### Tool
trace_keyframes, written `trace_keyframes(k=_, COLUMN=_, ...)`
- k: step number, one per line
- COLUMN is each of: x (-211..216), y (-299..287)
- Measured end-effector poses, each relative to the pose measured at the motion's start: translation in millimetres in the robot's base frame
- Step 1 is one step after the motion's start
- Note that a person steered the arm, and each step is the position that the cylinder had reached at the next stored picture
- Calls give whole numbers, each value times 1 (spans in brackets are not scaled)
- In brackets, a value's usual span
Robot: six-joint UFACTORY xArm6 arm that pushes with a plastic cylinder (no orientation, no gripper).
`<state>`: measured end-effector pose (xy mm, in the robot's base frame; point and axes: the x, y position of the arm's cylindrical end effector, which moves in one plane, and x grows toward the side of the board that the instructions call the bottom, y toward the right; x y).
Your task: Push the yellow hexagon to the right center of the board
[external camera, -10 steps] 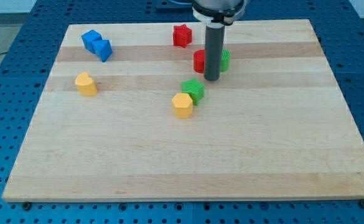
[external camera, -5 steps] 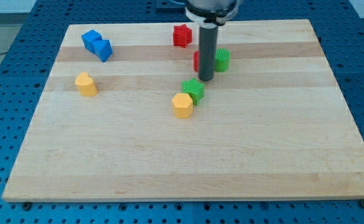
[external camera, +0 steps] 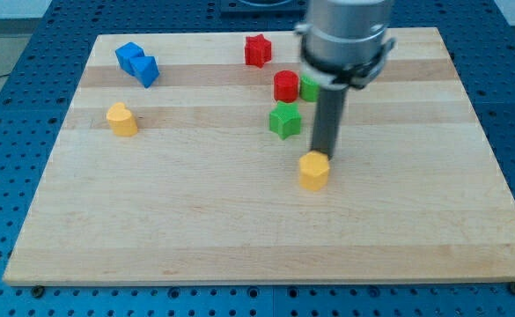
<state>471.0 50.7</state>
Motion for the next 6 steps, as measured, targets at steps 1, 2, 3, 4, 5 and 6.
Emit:
trace_keyframes(k=1, x=25, y=-57)
trace_keyframes(k=2, x=64, y=-74)
trace_keyframes(k=3, x=60, y=-18)
trace_keyframes(k=4, x=29, y=67)
trace_keyframes(k=5, x=32, y=79)
trace_keyframes(k=6, x=81, y=39)
